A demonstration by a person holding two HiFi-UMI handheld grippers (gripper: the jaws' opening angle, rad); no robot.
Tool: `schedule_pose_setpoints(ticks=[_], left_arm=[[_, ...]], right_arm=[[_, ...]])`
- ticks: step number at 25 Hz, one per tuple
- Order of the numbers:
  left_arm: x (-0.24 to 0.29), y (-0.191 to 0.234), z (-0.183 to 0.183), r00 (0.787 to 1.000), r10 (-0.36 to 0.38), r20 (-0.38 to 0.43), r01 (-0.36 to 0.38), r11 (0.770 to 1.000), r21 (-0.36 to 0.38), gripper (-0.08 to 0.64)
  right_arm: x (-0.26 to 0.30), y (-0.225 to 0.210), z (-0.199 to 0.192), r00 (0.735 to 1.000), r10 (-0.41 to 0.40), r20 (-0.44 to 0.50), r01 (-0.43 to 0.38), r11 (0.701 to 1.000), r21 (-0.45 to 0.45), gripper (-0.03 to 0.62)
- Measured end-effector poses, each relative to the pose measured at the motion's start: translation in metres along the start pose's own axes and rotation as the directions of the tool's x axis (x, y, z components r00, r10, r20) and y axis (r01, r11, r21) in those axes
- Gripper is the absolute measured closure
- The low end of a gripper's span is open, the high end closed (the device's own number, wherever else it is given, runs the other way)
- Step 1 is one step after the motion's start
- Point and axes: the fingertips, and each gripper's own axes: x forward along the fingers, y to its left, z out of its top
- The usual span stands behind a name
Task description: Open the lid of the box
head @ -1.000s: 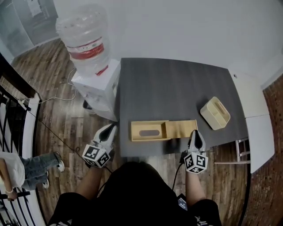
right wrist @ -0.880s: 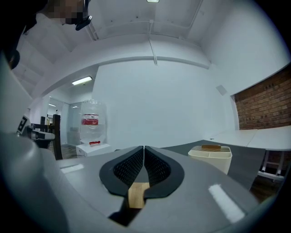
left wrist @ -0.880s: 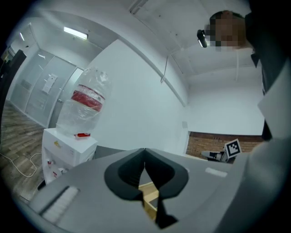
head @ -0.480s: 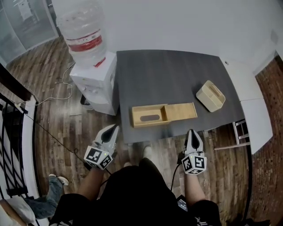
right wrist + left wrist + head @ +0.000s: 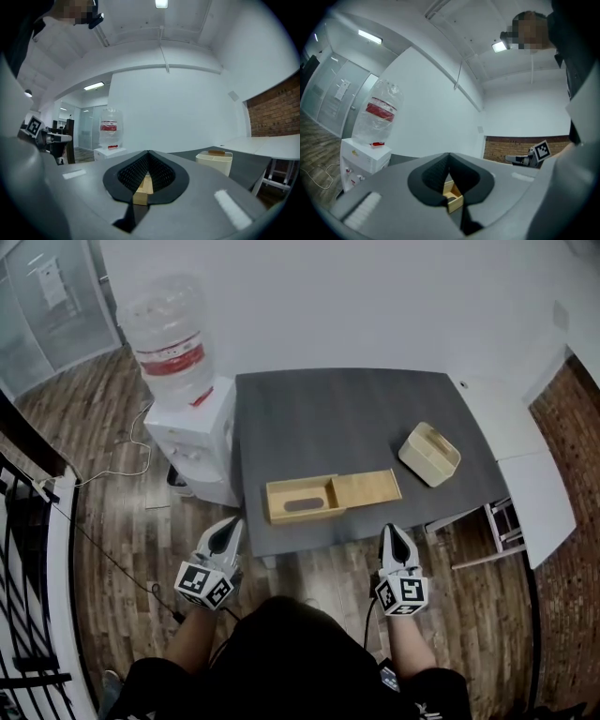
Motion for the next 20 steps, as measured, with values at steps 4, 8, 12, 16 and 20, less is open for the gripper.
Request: schedule_pose_setpoints(ticks=[4,8,12,16,20], left_arm=[[0.001,-0.003,0.001,1.0,0.01,0.003,-0.01,1.0,-0.027,0.56],[0.004,-0.003,-0.002,1.0,0.015,-0.003,-0.016,0.999,-0.048,0.56],[0.006,-0.003,-0.006,1.0,0.01,-0.01,-0.01,0.999,-0.043,0.56],[0.01,-0.001,-0.007,1.0,0.004,-0.017,-0.005,0.999,-0.05,0.56],[0.011,0.004,-0.007,1.0,0.001,-0.023,-0.002,0.999,-0.05,0.56]], right_arm=[[0.001,0.003,-0.004,1.0,0.021,-0.004,-0.021,1.0,0.0,0.592],[0.0,-0.001,-0.005,1.0,0.023,-0.004,-0.023,1.0,-0.001,0.592],[-0.001,-0.006,-0.009,1.0,0.013,-0.008,-0.013,1.0,0.002,0.592],[0.002,-0.009,-0.012,1.0,0.007,-0.017,-0.007,1.0,-0.001,0.592],[0.006,-0.009,-0.01,1.0,-0.001,-0.013,0.001,1.0,0.002,0.592]])
